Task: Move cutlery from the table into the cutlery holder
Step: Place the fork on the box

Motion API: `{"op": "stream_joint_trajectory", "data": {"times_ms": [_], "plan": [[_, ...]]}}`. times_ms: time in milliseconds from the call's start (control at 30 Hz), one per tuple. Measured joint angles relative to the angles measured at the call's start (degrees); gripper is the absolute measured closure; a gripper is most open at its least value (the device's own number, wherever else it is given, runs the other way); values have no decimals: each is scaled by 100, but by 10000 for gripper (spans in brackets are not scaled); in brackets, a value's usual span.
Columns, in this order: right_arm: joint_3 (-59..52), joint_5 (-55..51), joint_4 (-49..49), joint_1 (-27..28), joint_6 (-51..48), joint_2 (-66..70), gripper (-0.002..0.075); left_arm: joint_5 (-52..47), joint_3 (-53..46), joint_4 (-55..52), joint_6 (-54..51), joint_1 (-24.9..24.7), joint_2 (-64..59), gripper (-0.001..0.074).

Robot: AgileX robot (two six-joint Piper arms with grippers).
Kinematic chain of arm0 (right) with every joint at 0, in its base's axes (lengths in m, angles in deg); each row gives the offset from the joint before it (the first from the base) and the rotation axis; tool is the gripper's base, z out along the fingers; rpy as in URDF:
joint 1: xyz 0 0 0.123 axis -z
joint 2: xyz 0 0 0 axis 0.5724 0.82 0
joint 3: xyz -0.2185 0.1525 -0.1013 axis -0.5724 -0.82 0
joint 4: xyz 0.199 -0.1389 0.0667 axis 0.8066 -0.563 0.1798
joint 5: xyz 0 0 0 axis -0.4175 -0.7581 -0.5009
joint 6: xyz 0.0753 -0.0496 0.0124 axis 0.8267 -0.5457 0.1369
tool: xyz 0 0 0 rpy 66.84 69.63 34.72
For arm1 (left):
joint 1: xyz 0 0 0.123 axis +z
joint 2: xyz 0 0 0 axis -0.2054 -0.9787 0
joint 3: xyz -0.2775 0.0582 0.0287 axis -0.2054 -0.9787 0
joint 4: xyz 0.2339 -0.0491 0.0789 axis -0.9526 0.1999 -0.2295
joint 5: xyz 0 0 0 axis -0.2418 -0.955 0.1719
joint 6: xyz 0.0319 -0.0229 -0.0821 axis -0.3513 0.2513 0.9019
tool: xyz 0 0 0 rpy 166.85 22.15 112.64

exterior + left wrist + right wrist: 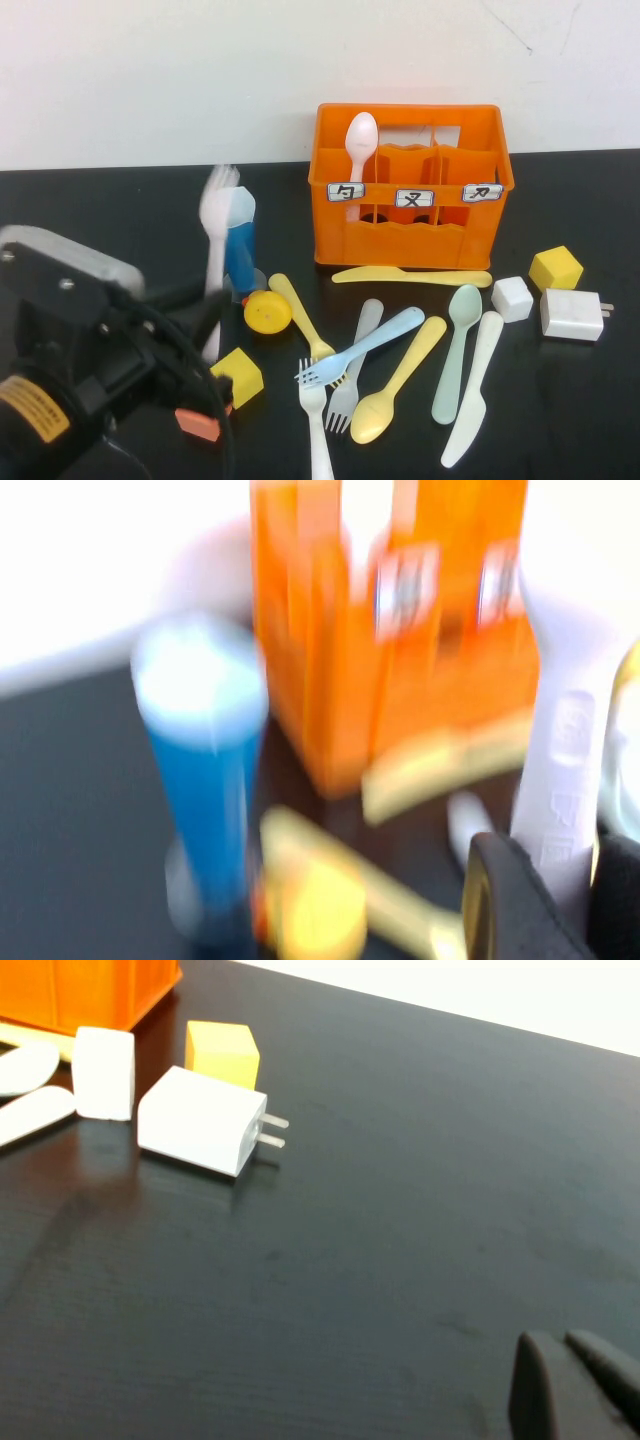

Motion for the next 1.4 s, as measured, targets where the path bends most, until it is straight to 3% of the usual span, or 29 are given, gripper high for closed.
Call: {"op": "stream_joint_trajectory", "data": {"times_ms": [267,467,967,1400], "plan": [[0,0,0,0,0,0,729,2804,-70,-256,9,0,-652,590],[0,0,0,0,0,0,729,3826,801,-505,76,0,-2200,597],[0,0,0,0,0,0,729,4087,4014,-1301,560,-5,-5256,597],[0,0,0,0,0,0,729,3614,4676,-1431,601,-5,-6010,597]]}}
